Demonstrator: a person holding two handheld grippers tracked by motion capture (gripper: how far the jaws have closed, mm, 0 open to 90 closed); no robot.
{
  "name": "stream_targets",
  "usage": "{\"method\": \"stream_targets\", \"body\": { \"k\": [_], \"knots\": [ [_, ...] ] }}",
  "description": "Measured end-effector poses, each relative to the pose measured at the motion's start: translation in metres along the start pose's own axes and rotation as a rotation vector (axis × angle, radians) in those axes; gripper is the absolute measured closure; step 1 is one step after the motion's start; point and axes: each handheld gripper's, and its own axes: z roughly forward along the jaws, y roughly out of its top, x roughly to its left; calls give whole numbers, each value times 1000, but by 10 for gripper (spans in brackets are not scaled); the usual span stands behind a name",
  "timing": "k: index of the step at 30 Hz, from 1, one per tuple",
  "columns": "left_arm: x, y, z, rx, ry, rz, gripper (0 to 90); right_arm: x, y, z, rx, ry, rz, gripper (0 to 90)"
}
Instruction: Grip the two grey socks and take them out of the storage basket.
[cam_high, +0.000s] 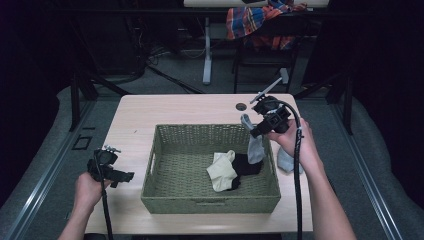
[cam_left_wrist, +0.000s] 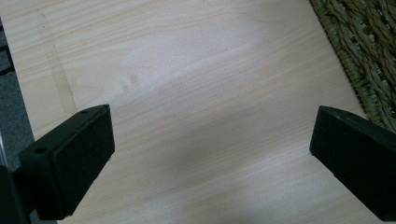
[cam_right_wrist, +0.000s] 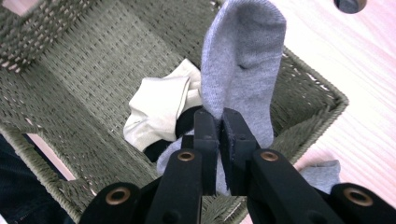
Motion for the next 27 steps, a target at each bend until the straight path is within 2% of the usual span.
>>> {"method": "stream_targets", "body": {
  "k": [6, 17, 25, 27],
  "knots": [
    [0, 0, 0, -3, 1, -1, 1, -8, -5, -10, -14, -6, 21, 860],
    [0, 0, -1, -6, 4, -2, 1, -40, -29, -33, -54, -53, 106, 860],
    [1, 0, -1, -7, 2, 0, 1, -63, -43, -37, -46, -96, 174, 860],
    [1, 0, -1, -9, 2, -1, 1, -71, -47, -37, -53, -85, 204, 860]
  ]
}}
